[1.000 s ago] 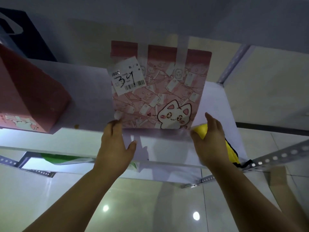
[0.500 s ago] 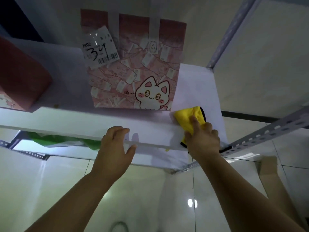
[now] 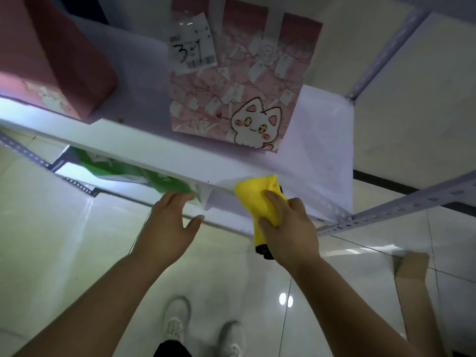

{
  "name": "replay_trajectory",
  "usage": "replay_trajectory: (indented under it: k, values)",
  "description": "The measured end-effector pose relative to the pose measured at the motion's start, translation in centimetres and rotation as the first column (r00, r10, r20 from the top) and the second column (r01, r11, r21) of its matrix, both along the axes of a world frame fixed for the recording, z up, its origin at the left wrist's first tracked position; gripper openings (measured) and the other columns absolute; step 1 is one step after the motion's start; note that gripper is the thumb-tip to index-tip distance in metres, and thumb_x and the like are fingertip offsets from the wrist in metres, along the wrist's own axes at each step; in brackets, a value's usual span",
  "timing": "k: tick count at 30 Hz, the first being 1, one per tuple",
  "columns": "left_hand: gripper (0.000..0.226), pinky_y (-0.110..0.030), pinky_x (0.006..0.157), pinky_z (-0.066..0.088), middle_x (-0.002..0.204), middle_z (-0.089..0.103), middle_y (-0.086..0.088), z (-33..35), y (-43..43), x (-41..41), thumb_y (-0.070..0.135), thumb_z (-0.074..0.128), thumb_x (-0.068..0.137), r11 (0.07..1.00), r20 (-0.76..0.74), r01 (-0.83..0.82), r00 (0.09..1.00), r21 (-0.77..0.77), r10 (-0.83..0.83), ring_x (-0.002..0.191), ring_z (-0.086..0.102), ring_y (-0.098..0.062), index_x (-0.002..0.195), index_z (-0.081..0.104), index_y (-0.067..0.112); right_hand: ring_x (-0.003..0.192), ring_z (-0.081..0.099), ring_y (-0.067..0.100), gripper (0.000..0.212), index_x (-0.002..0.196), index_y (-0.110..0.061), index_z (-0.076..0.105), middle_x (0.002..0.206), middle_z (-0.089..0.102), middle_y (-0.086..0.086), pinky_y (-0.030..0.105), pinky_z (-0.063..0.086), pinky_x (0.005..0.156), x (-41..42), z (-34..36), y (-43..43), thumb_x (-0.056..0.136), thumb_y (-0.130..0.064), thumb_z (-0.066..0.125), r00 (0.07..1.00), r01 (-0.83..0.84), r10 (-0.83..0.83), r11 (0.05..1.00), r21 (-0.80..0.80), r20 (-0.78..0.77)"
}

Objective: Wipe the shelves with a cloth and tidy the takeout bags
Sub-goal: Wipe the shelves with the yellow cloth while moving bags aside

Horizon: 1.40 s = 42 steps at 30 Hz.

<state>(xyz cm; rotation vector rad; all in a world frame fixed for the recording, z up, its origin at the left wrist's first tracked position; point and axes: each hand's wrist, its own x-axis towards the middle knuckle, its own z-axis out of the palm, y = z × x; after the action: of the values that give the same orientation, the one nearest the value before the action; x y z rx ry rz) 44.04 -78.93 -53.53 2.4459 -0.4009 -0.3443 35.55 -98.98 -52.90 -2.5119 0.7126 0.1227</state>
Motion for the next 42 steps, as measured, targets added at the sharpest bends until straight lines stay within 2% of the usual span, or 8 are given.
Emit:
replay_trajectory:
  k: [5,10,16,22,28,30,34,42]
  values:
    - [0.039,-0.033,0.093,0.043,0.121,0.055,-0.002,-0.4,4.5,0.5,0.027,0.066,0.084,0.998,-0.016,-0.067,0.998,0.011,0.067,0.11,0.051,-0.022,0.12,0.057,0.016,0.085,0.048,0.019,0.055,0.138,-0.037,0.037,0.109,0.038,-0.003,0.029,0.042,0.07,3.9,0.5,4.1,0.085,-0.04,0.054,0.984,-0.163,0.157,0.984,0.066,0.081]
    - [0.037,-0.03,0.082,0.045,0.12,0.055,0.005,-1.6,9.3,3.5,0.032,0.064,0.085,0.992,-0.02,-0.116,0.993,0.048,0.117,0.078,0.046,-0.015,0.119,0.057,0.021,0.095,0.054,0.028,0.055,0.136,-0.039,0.038,0.116,0.043,0.001,0.038,0.049,0.082,9.3,-0.1,8.4,0.084,-0.041,0.055,0.963,-0.259,0.253,0.964,0.066,0.093]
    - [0.04,-0.029,0.092,0.041,0.126,0.053,0.003,-2.4,14.2,10.1,0.033,0.06,0.087,0.988,0.036,-0.1,0.995,0.114,0.097,0.114,0.048,-0.02,0.124,0.054,0.021,0.103,0.052,0.028,0.057,0.14,-0.039,0.034,0.127,0.039,0.004,0.037,0.046,0.087,16.2,-0.5,12.7,0.086,-0.042,0.054,0.947,-0.308,0.309,0.951,-0.02,0.088]
    - [0.052,-0.035,0.104,0.033,0.139,0.043,-0.004,-2.8,16.8,17.4,0.033,0.06,0.087,0.971,0.131,-0.069,0.991,0.229,0.04,0.129,0.033,-0.025,0.135,0.045,0.019,0.108,0.047,0.033,0.058,0.142,-0.039,0.028,0.125,0.038,0.01,0.039,0.042,0.093,23.5,-1.7,17.4,0.089,-0.046,0.049,0.976,-0.208,0.211,0.976,-0.067,0.048]
    - [0.053,-0.04,0.112,0.025,0.147,0.033,-0.007,-4.4,17.8,21.9,0.033,0.057,0.089,0.94,0.187,0.057,0.974,0.335,-0.125,0.138,0.021,-0.031,0.138,0.041,0.018,0.11,0.039,0.042,0.06,0.142,-0.04,0.02,0.136,0.028,0.019,0.045,0.037,0.093,29.3,-3.7,19.1,0.089,-0.046,0.049,0.994,-0.101,0.087,0.948,-0.303,-0.062]
    - [0.049,-0.042,0.106,0.035,0.14,0.044,-0.011,-4.4,18.1,22.6,0.032,0.059,0.088,0.925,0.212,0.103,0.959,0.366,-0.19,0.132,0.034,-0.034,0.132,0.049,0.013,0.118,0.032,0.039,0.065,0.144,-0.04,0.018,0.148,0.015,0.015,0.045,0.032,0.093,30.6,-4.2,19.5,0.088,-0.039,0.051,0.992,-0.118,0.097,0.919,-0.377,-0.075]
    - [0.031,-0.04,0.067,0.055,0.099,0.065,-0.018,-4.1,18.5,23.2,0.02,0.075,0.075,0.939,0.329,0.14,0.912,0.313,-0.246,0.088,0.063,-0.036,0.099,0.069,0.003,0.118,0.031,0.034,0.064,0.142,-0.043,0.023,0.154,0.006,0.004,0.042,0.032,0.089,31.5,-3.9,19.7,0.087,-0.025,0.049,0.979,-0.196,0.161,0.915,-0.353,-0.125]
    - [0.029,-0.036,0.076,0.044,0.103,0.055,-0.013,-4.4,18.6,24.3,0.03,0.047,0.094,0.929,0.317,0.185,0.903,0.321,-0.289,0.086,0.045,-0.027,0.105,0.061,0.007,0.111,0.036,0.032,0.061,0.14,-0.044,0.026,0.153,0.015,0.0,0.039,0.038,0.088,28.0,-3.3,20.5,0.086,-0.023,0.047,0.966,-0.252,0.214,0.9,-0.355,-0.143]
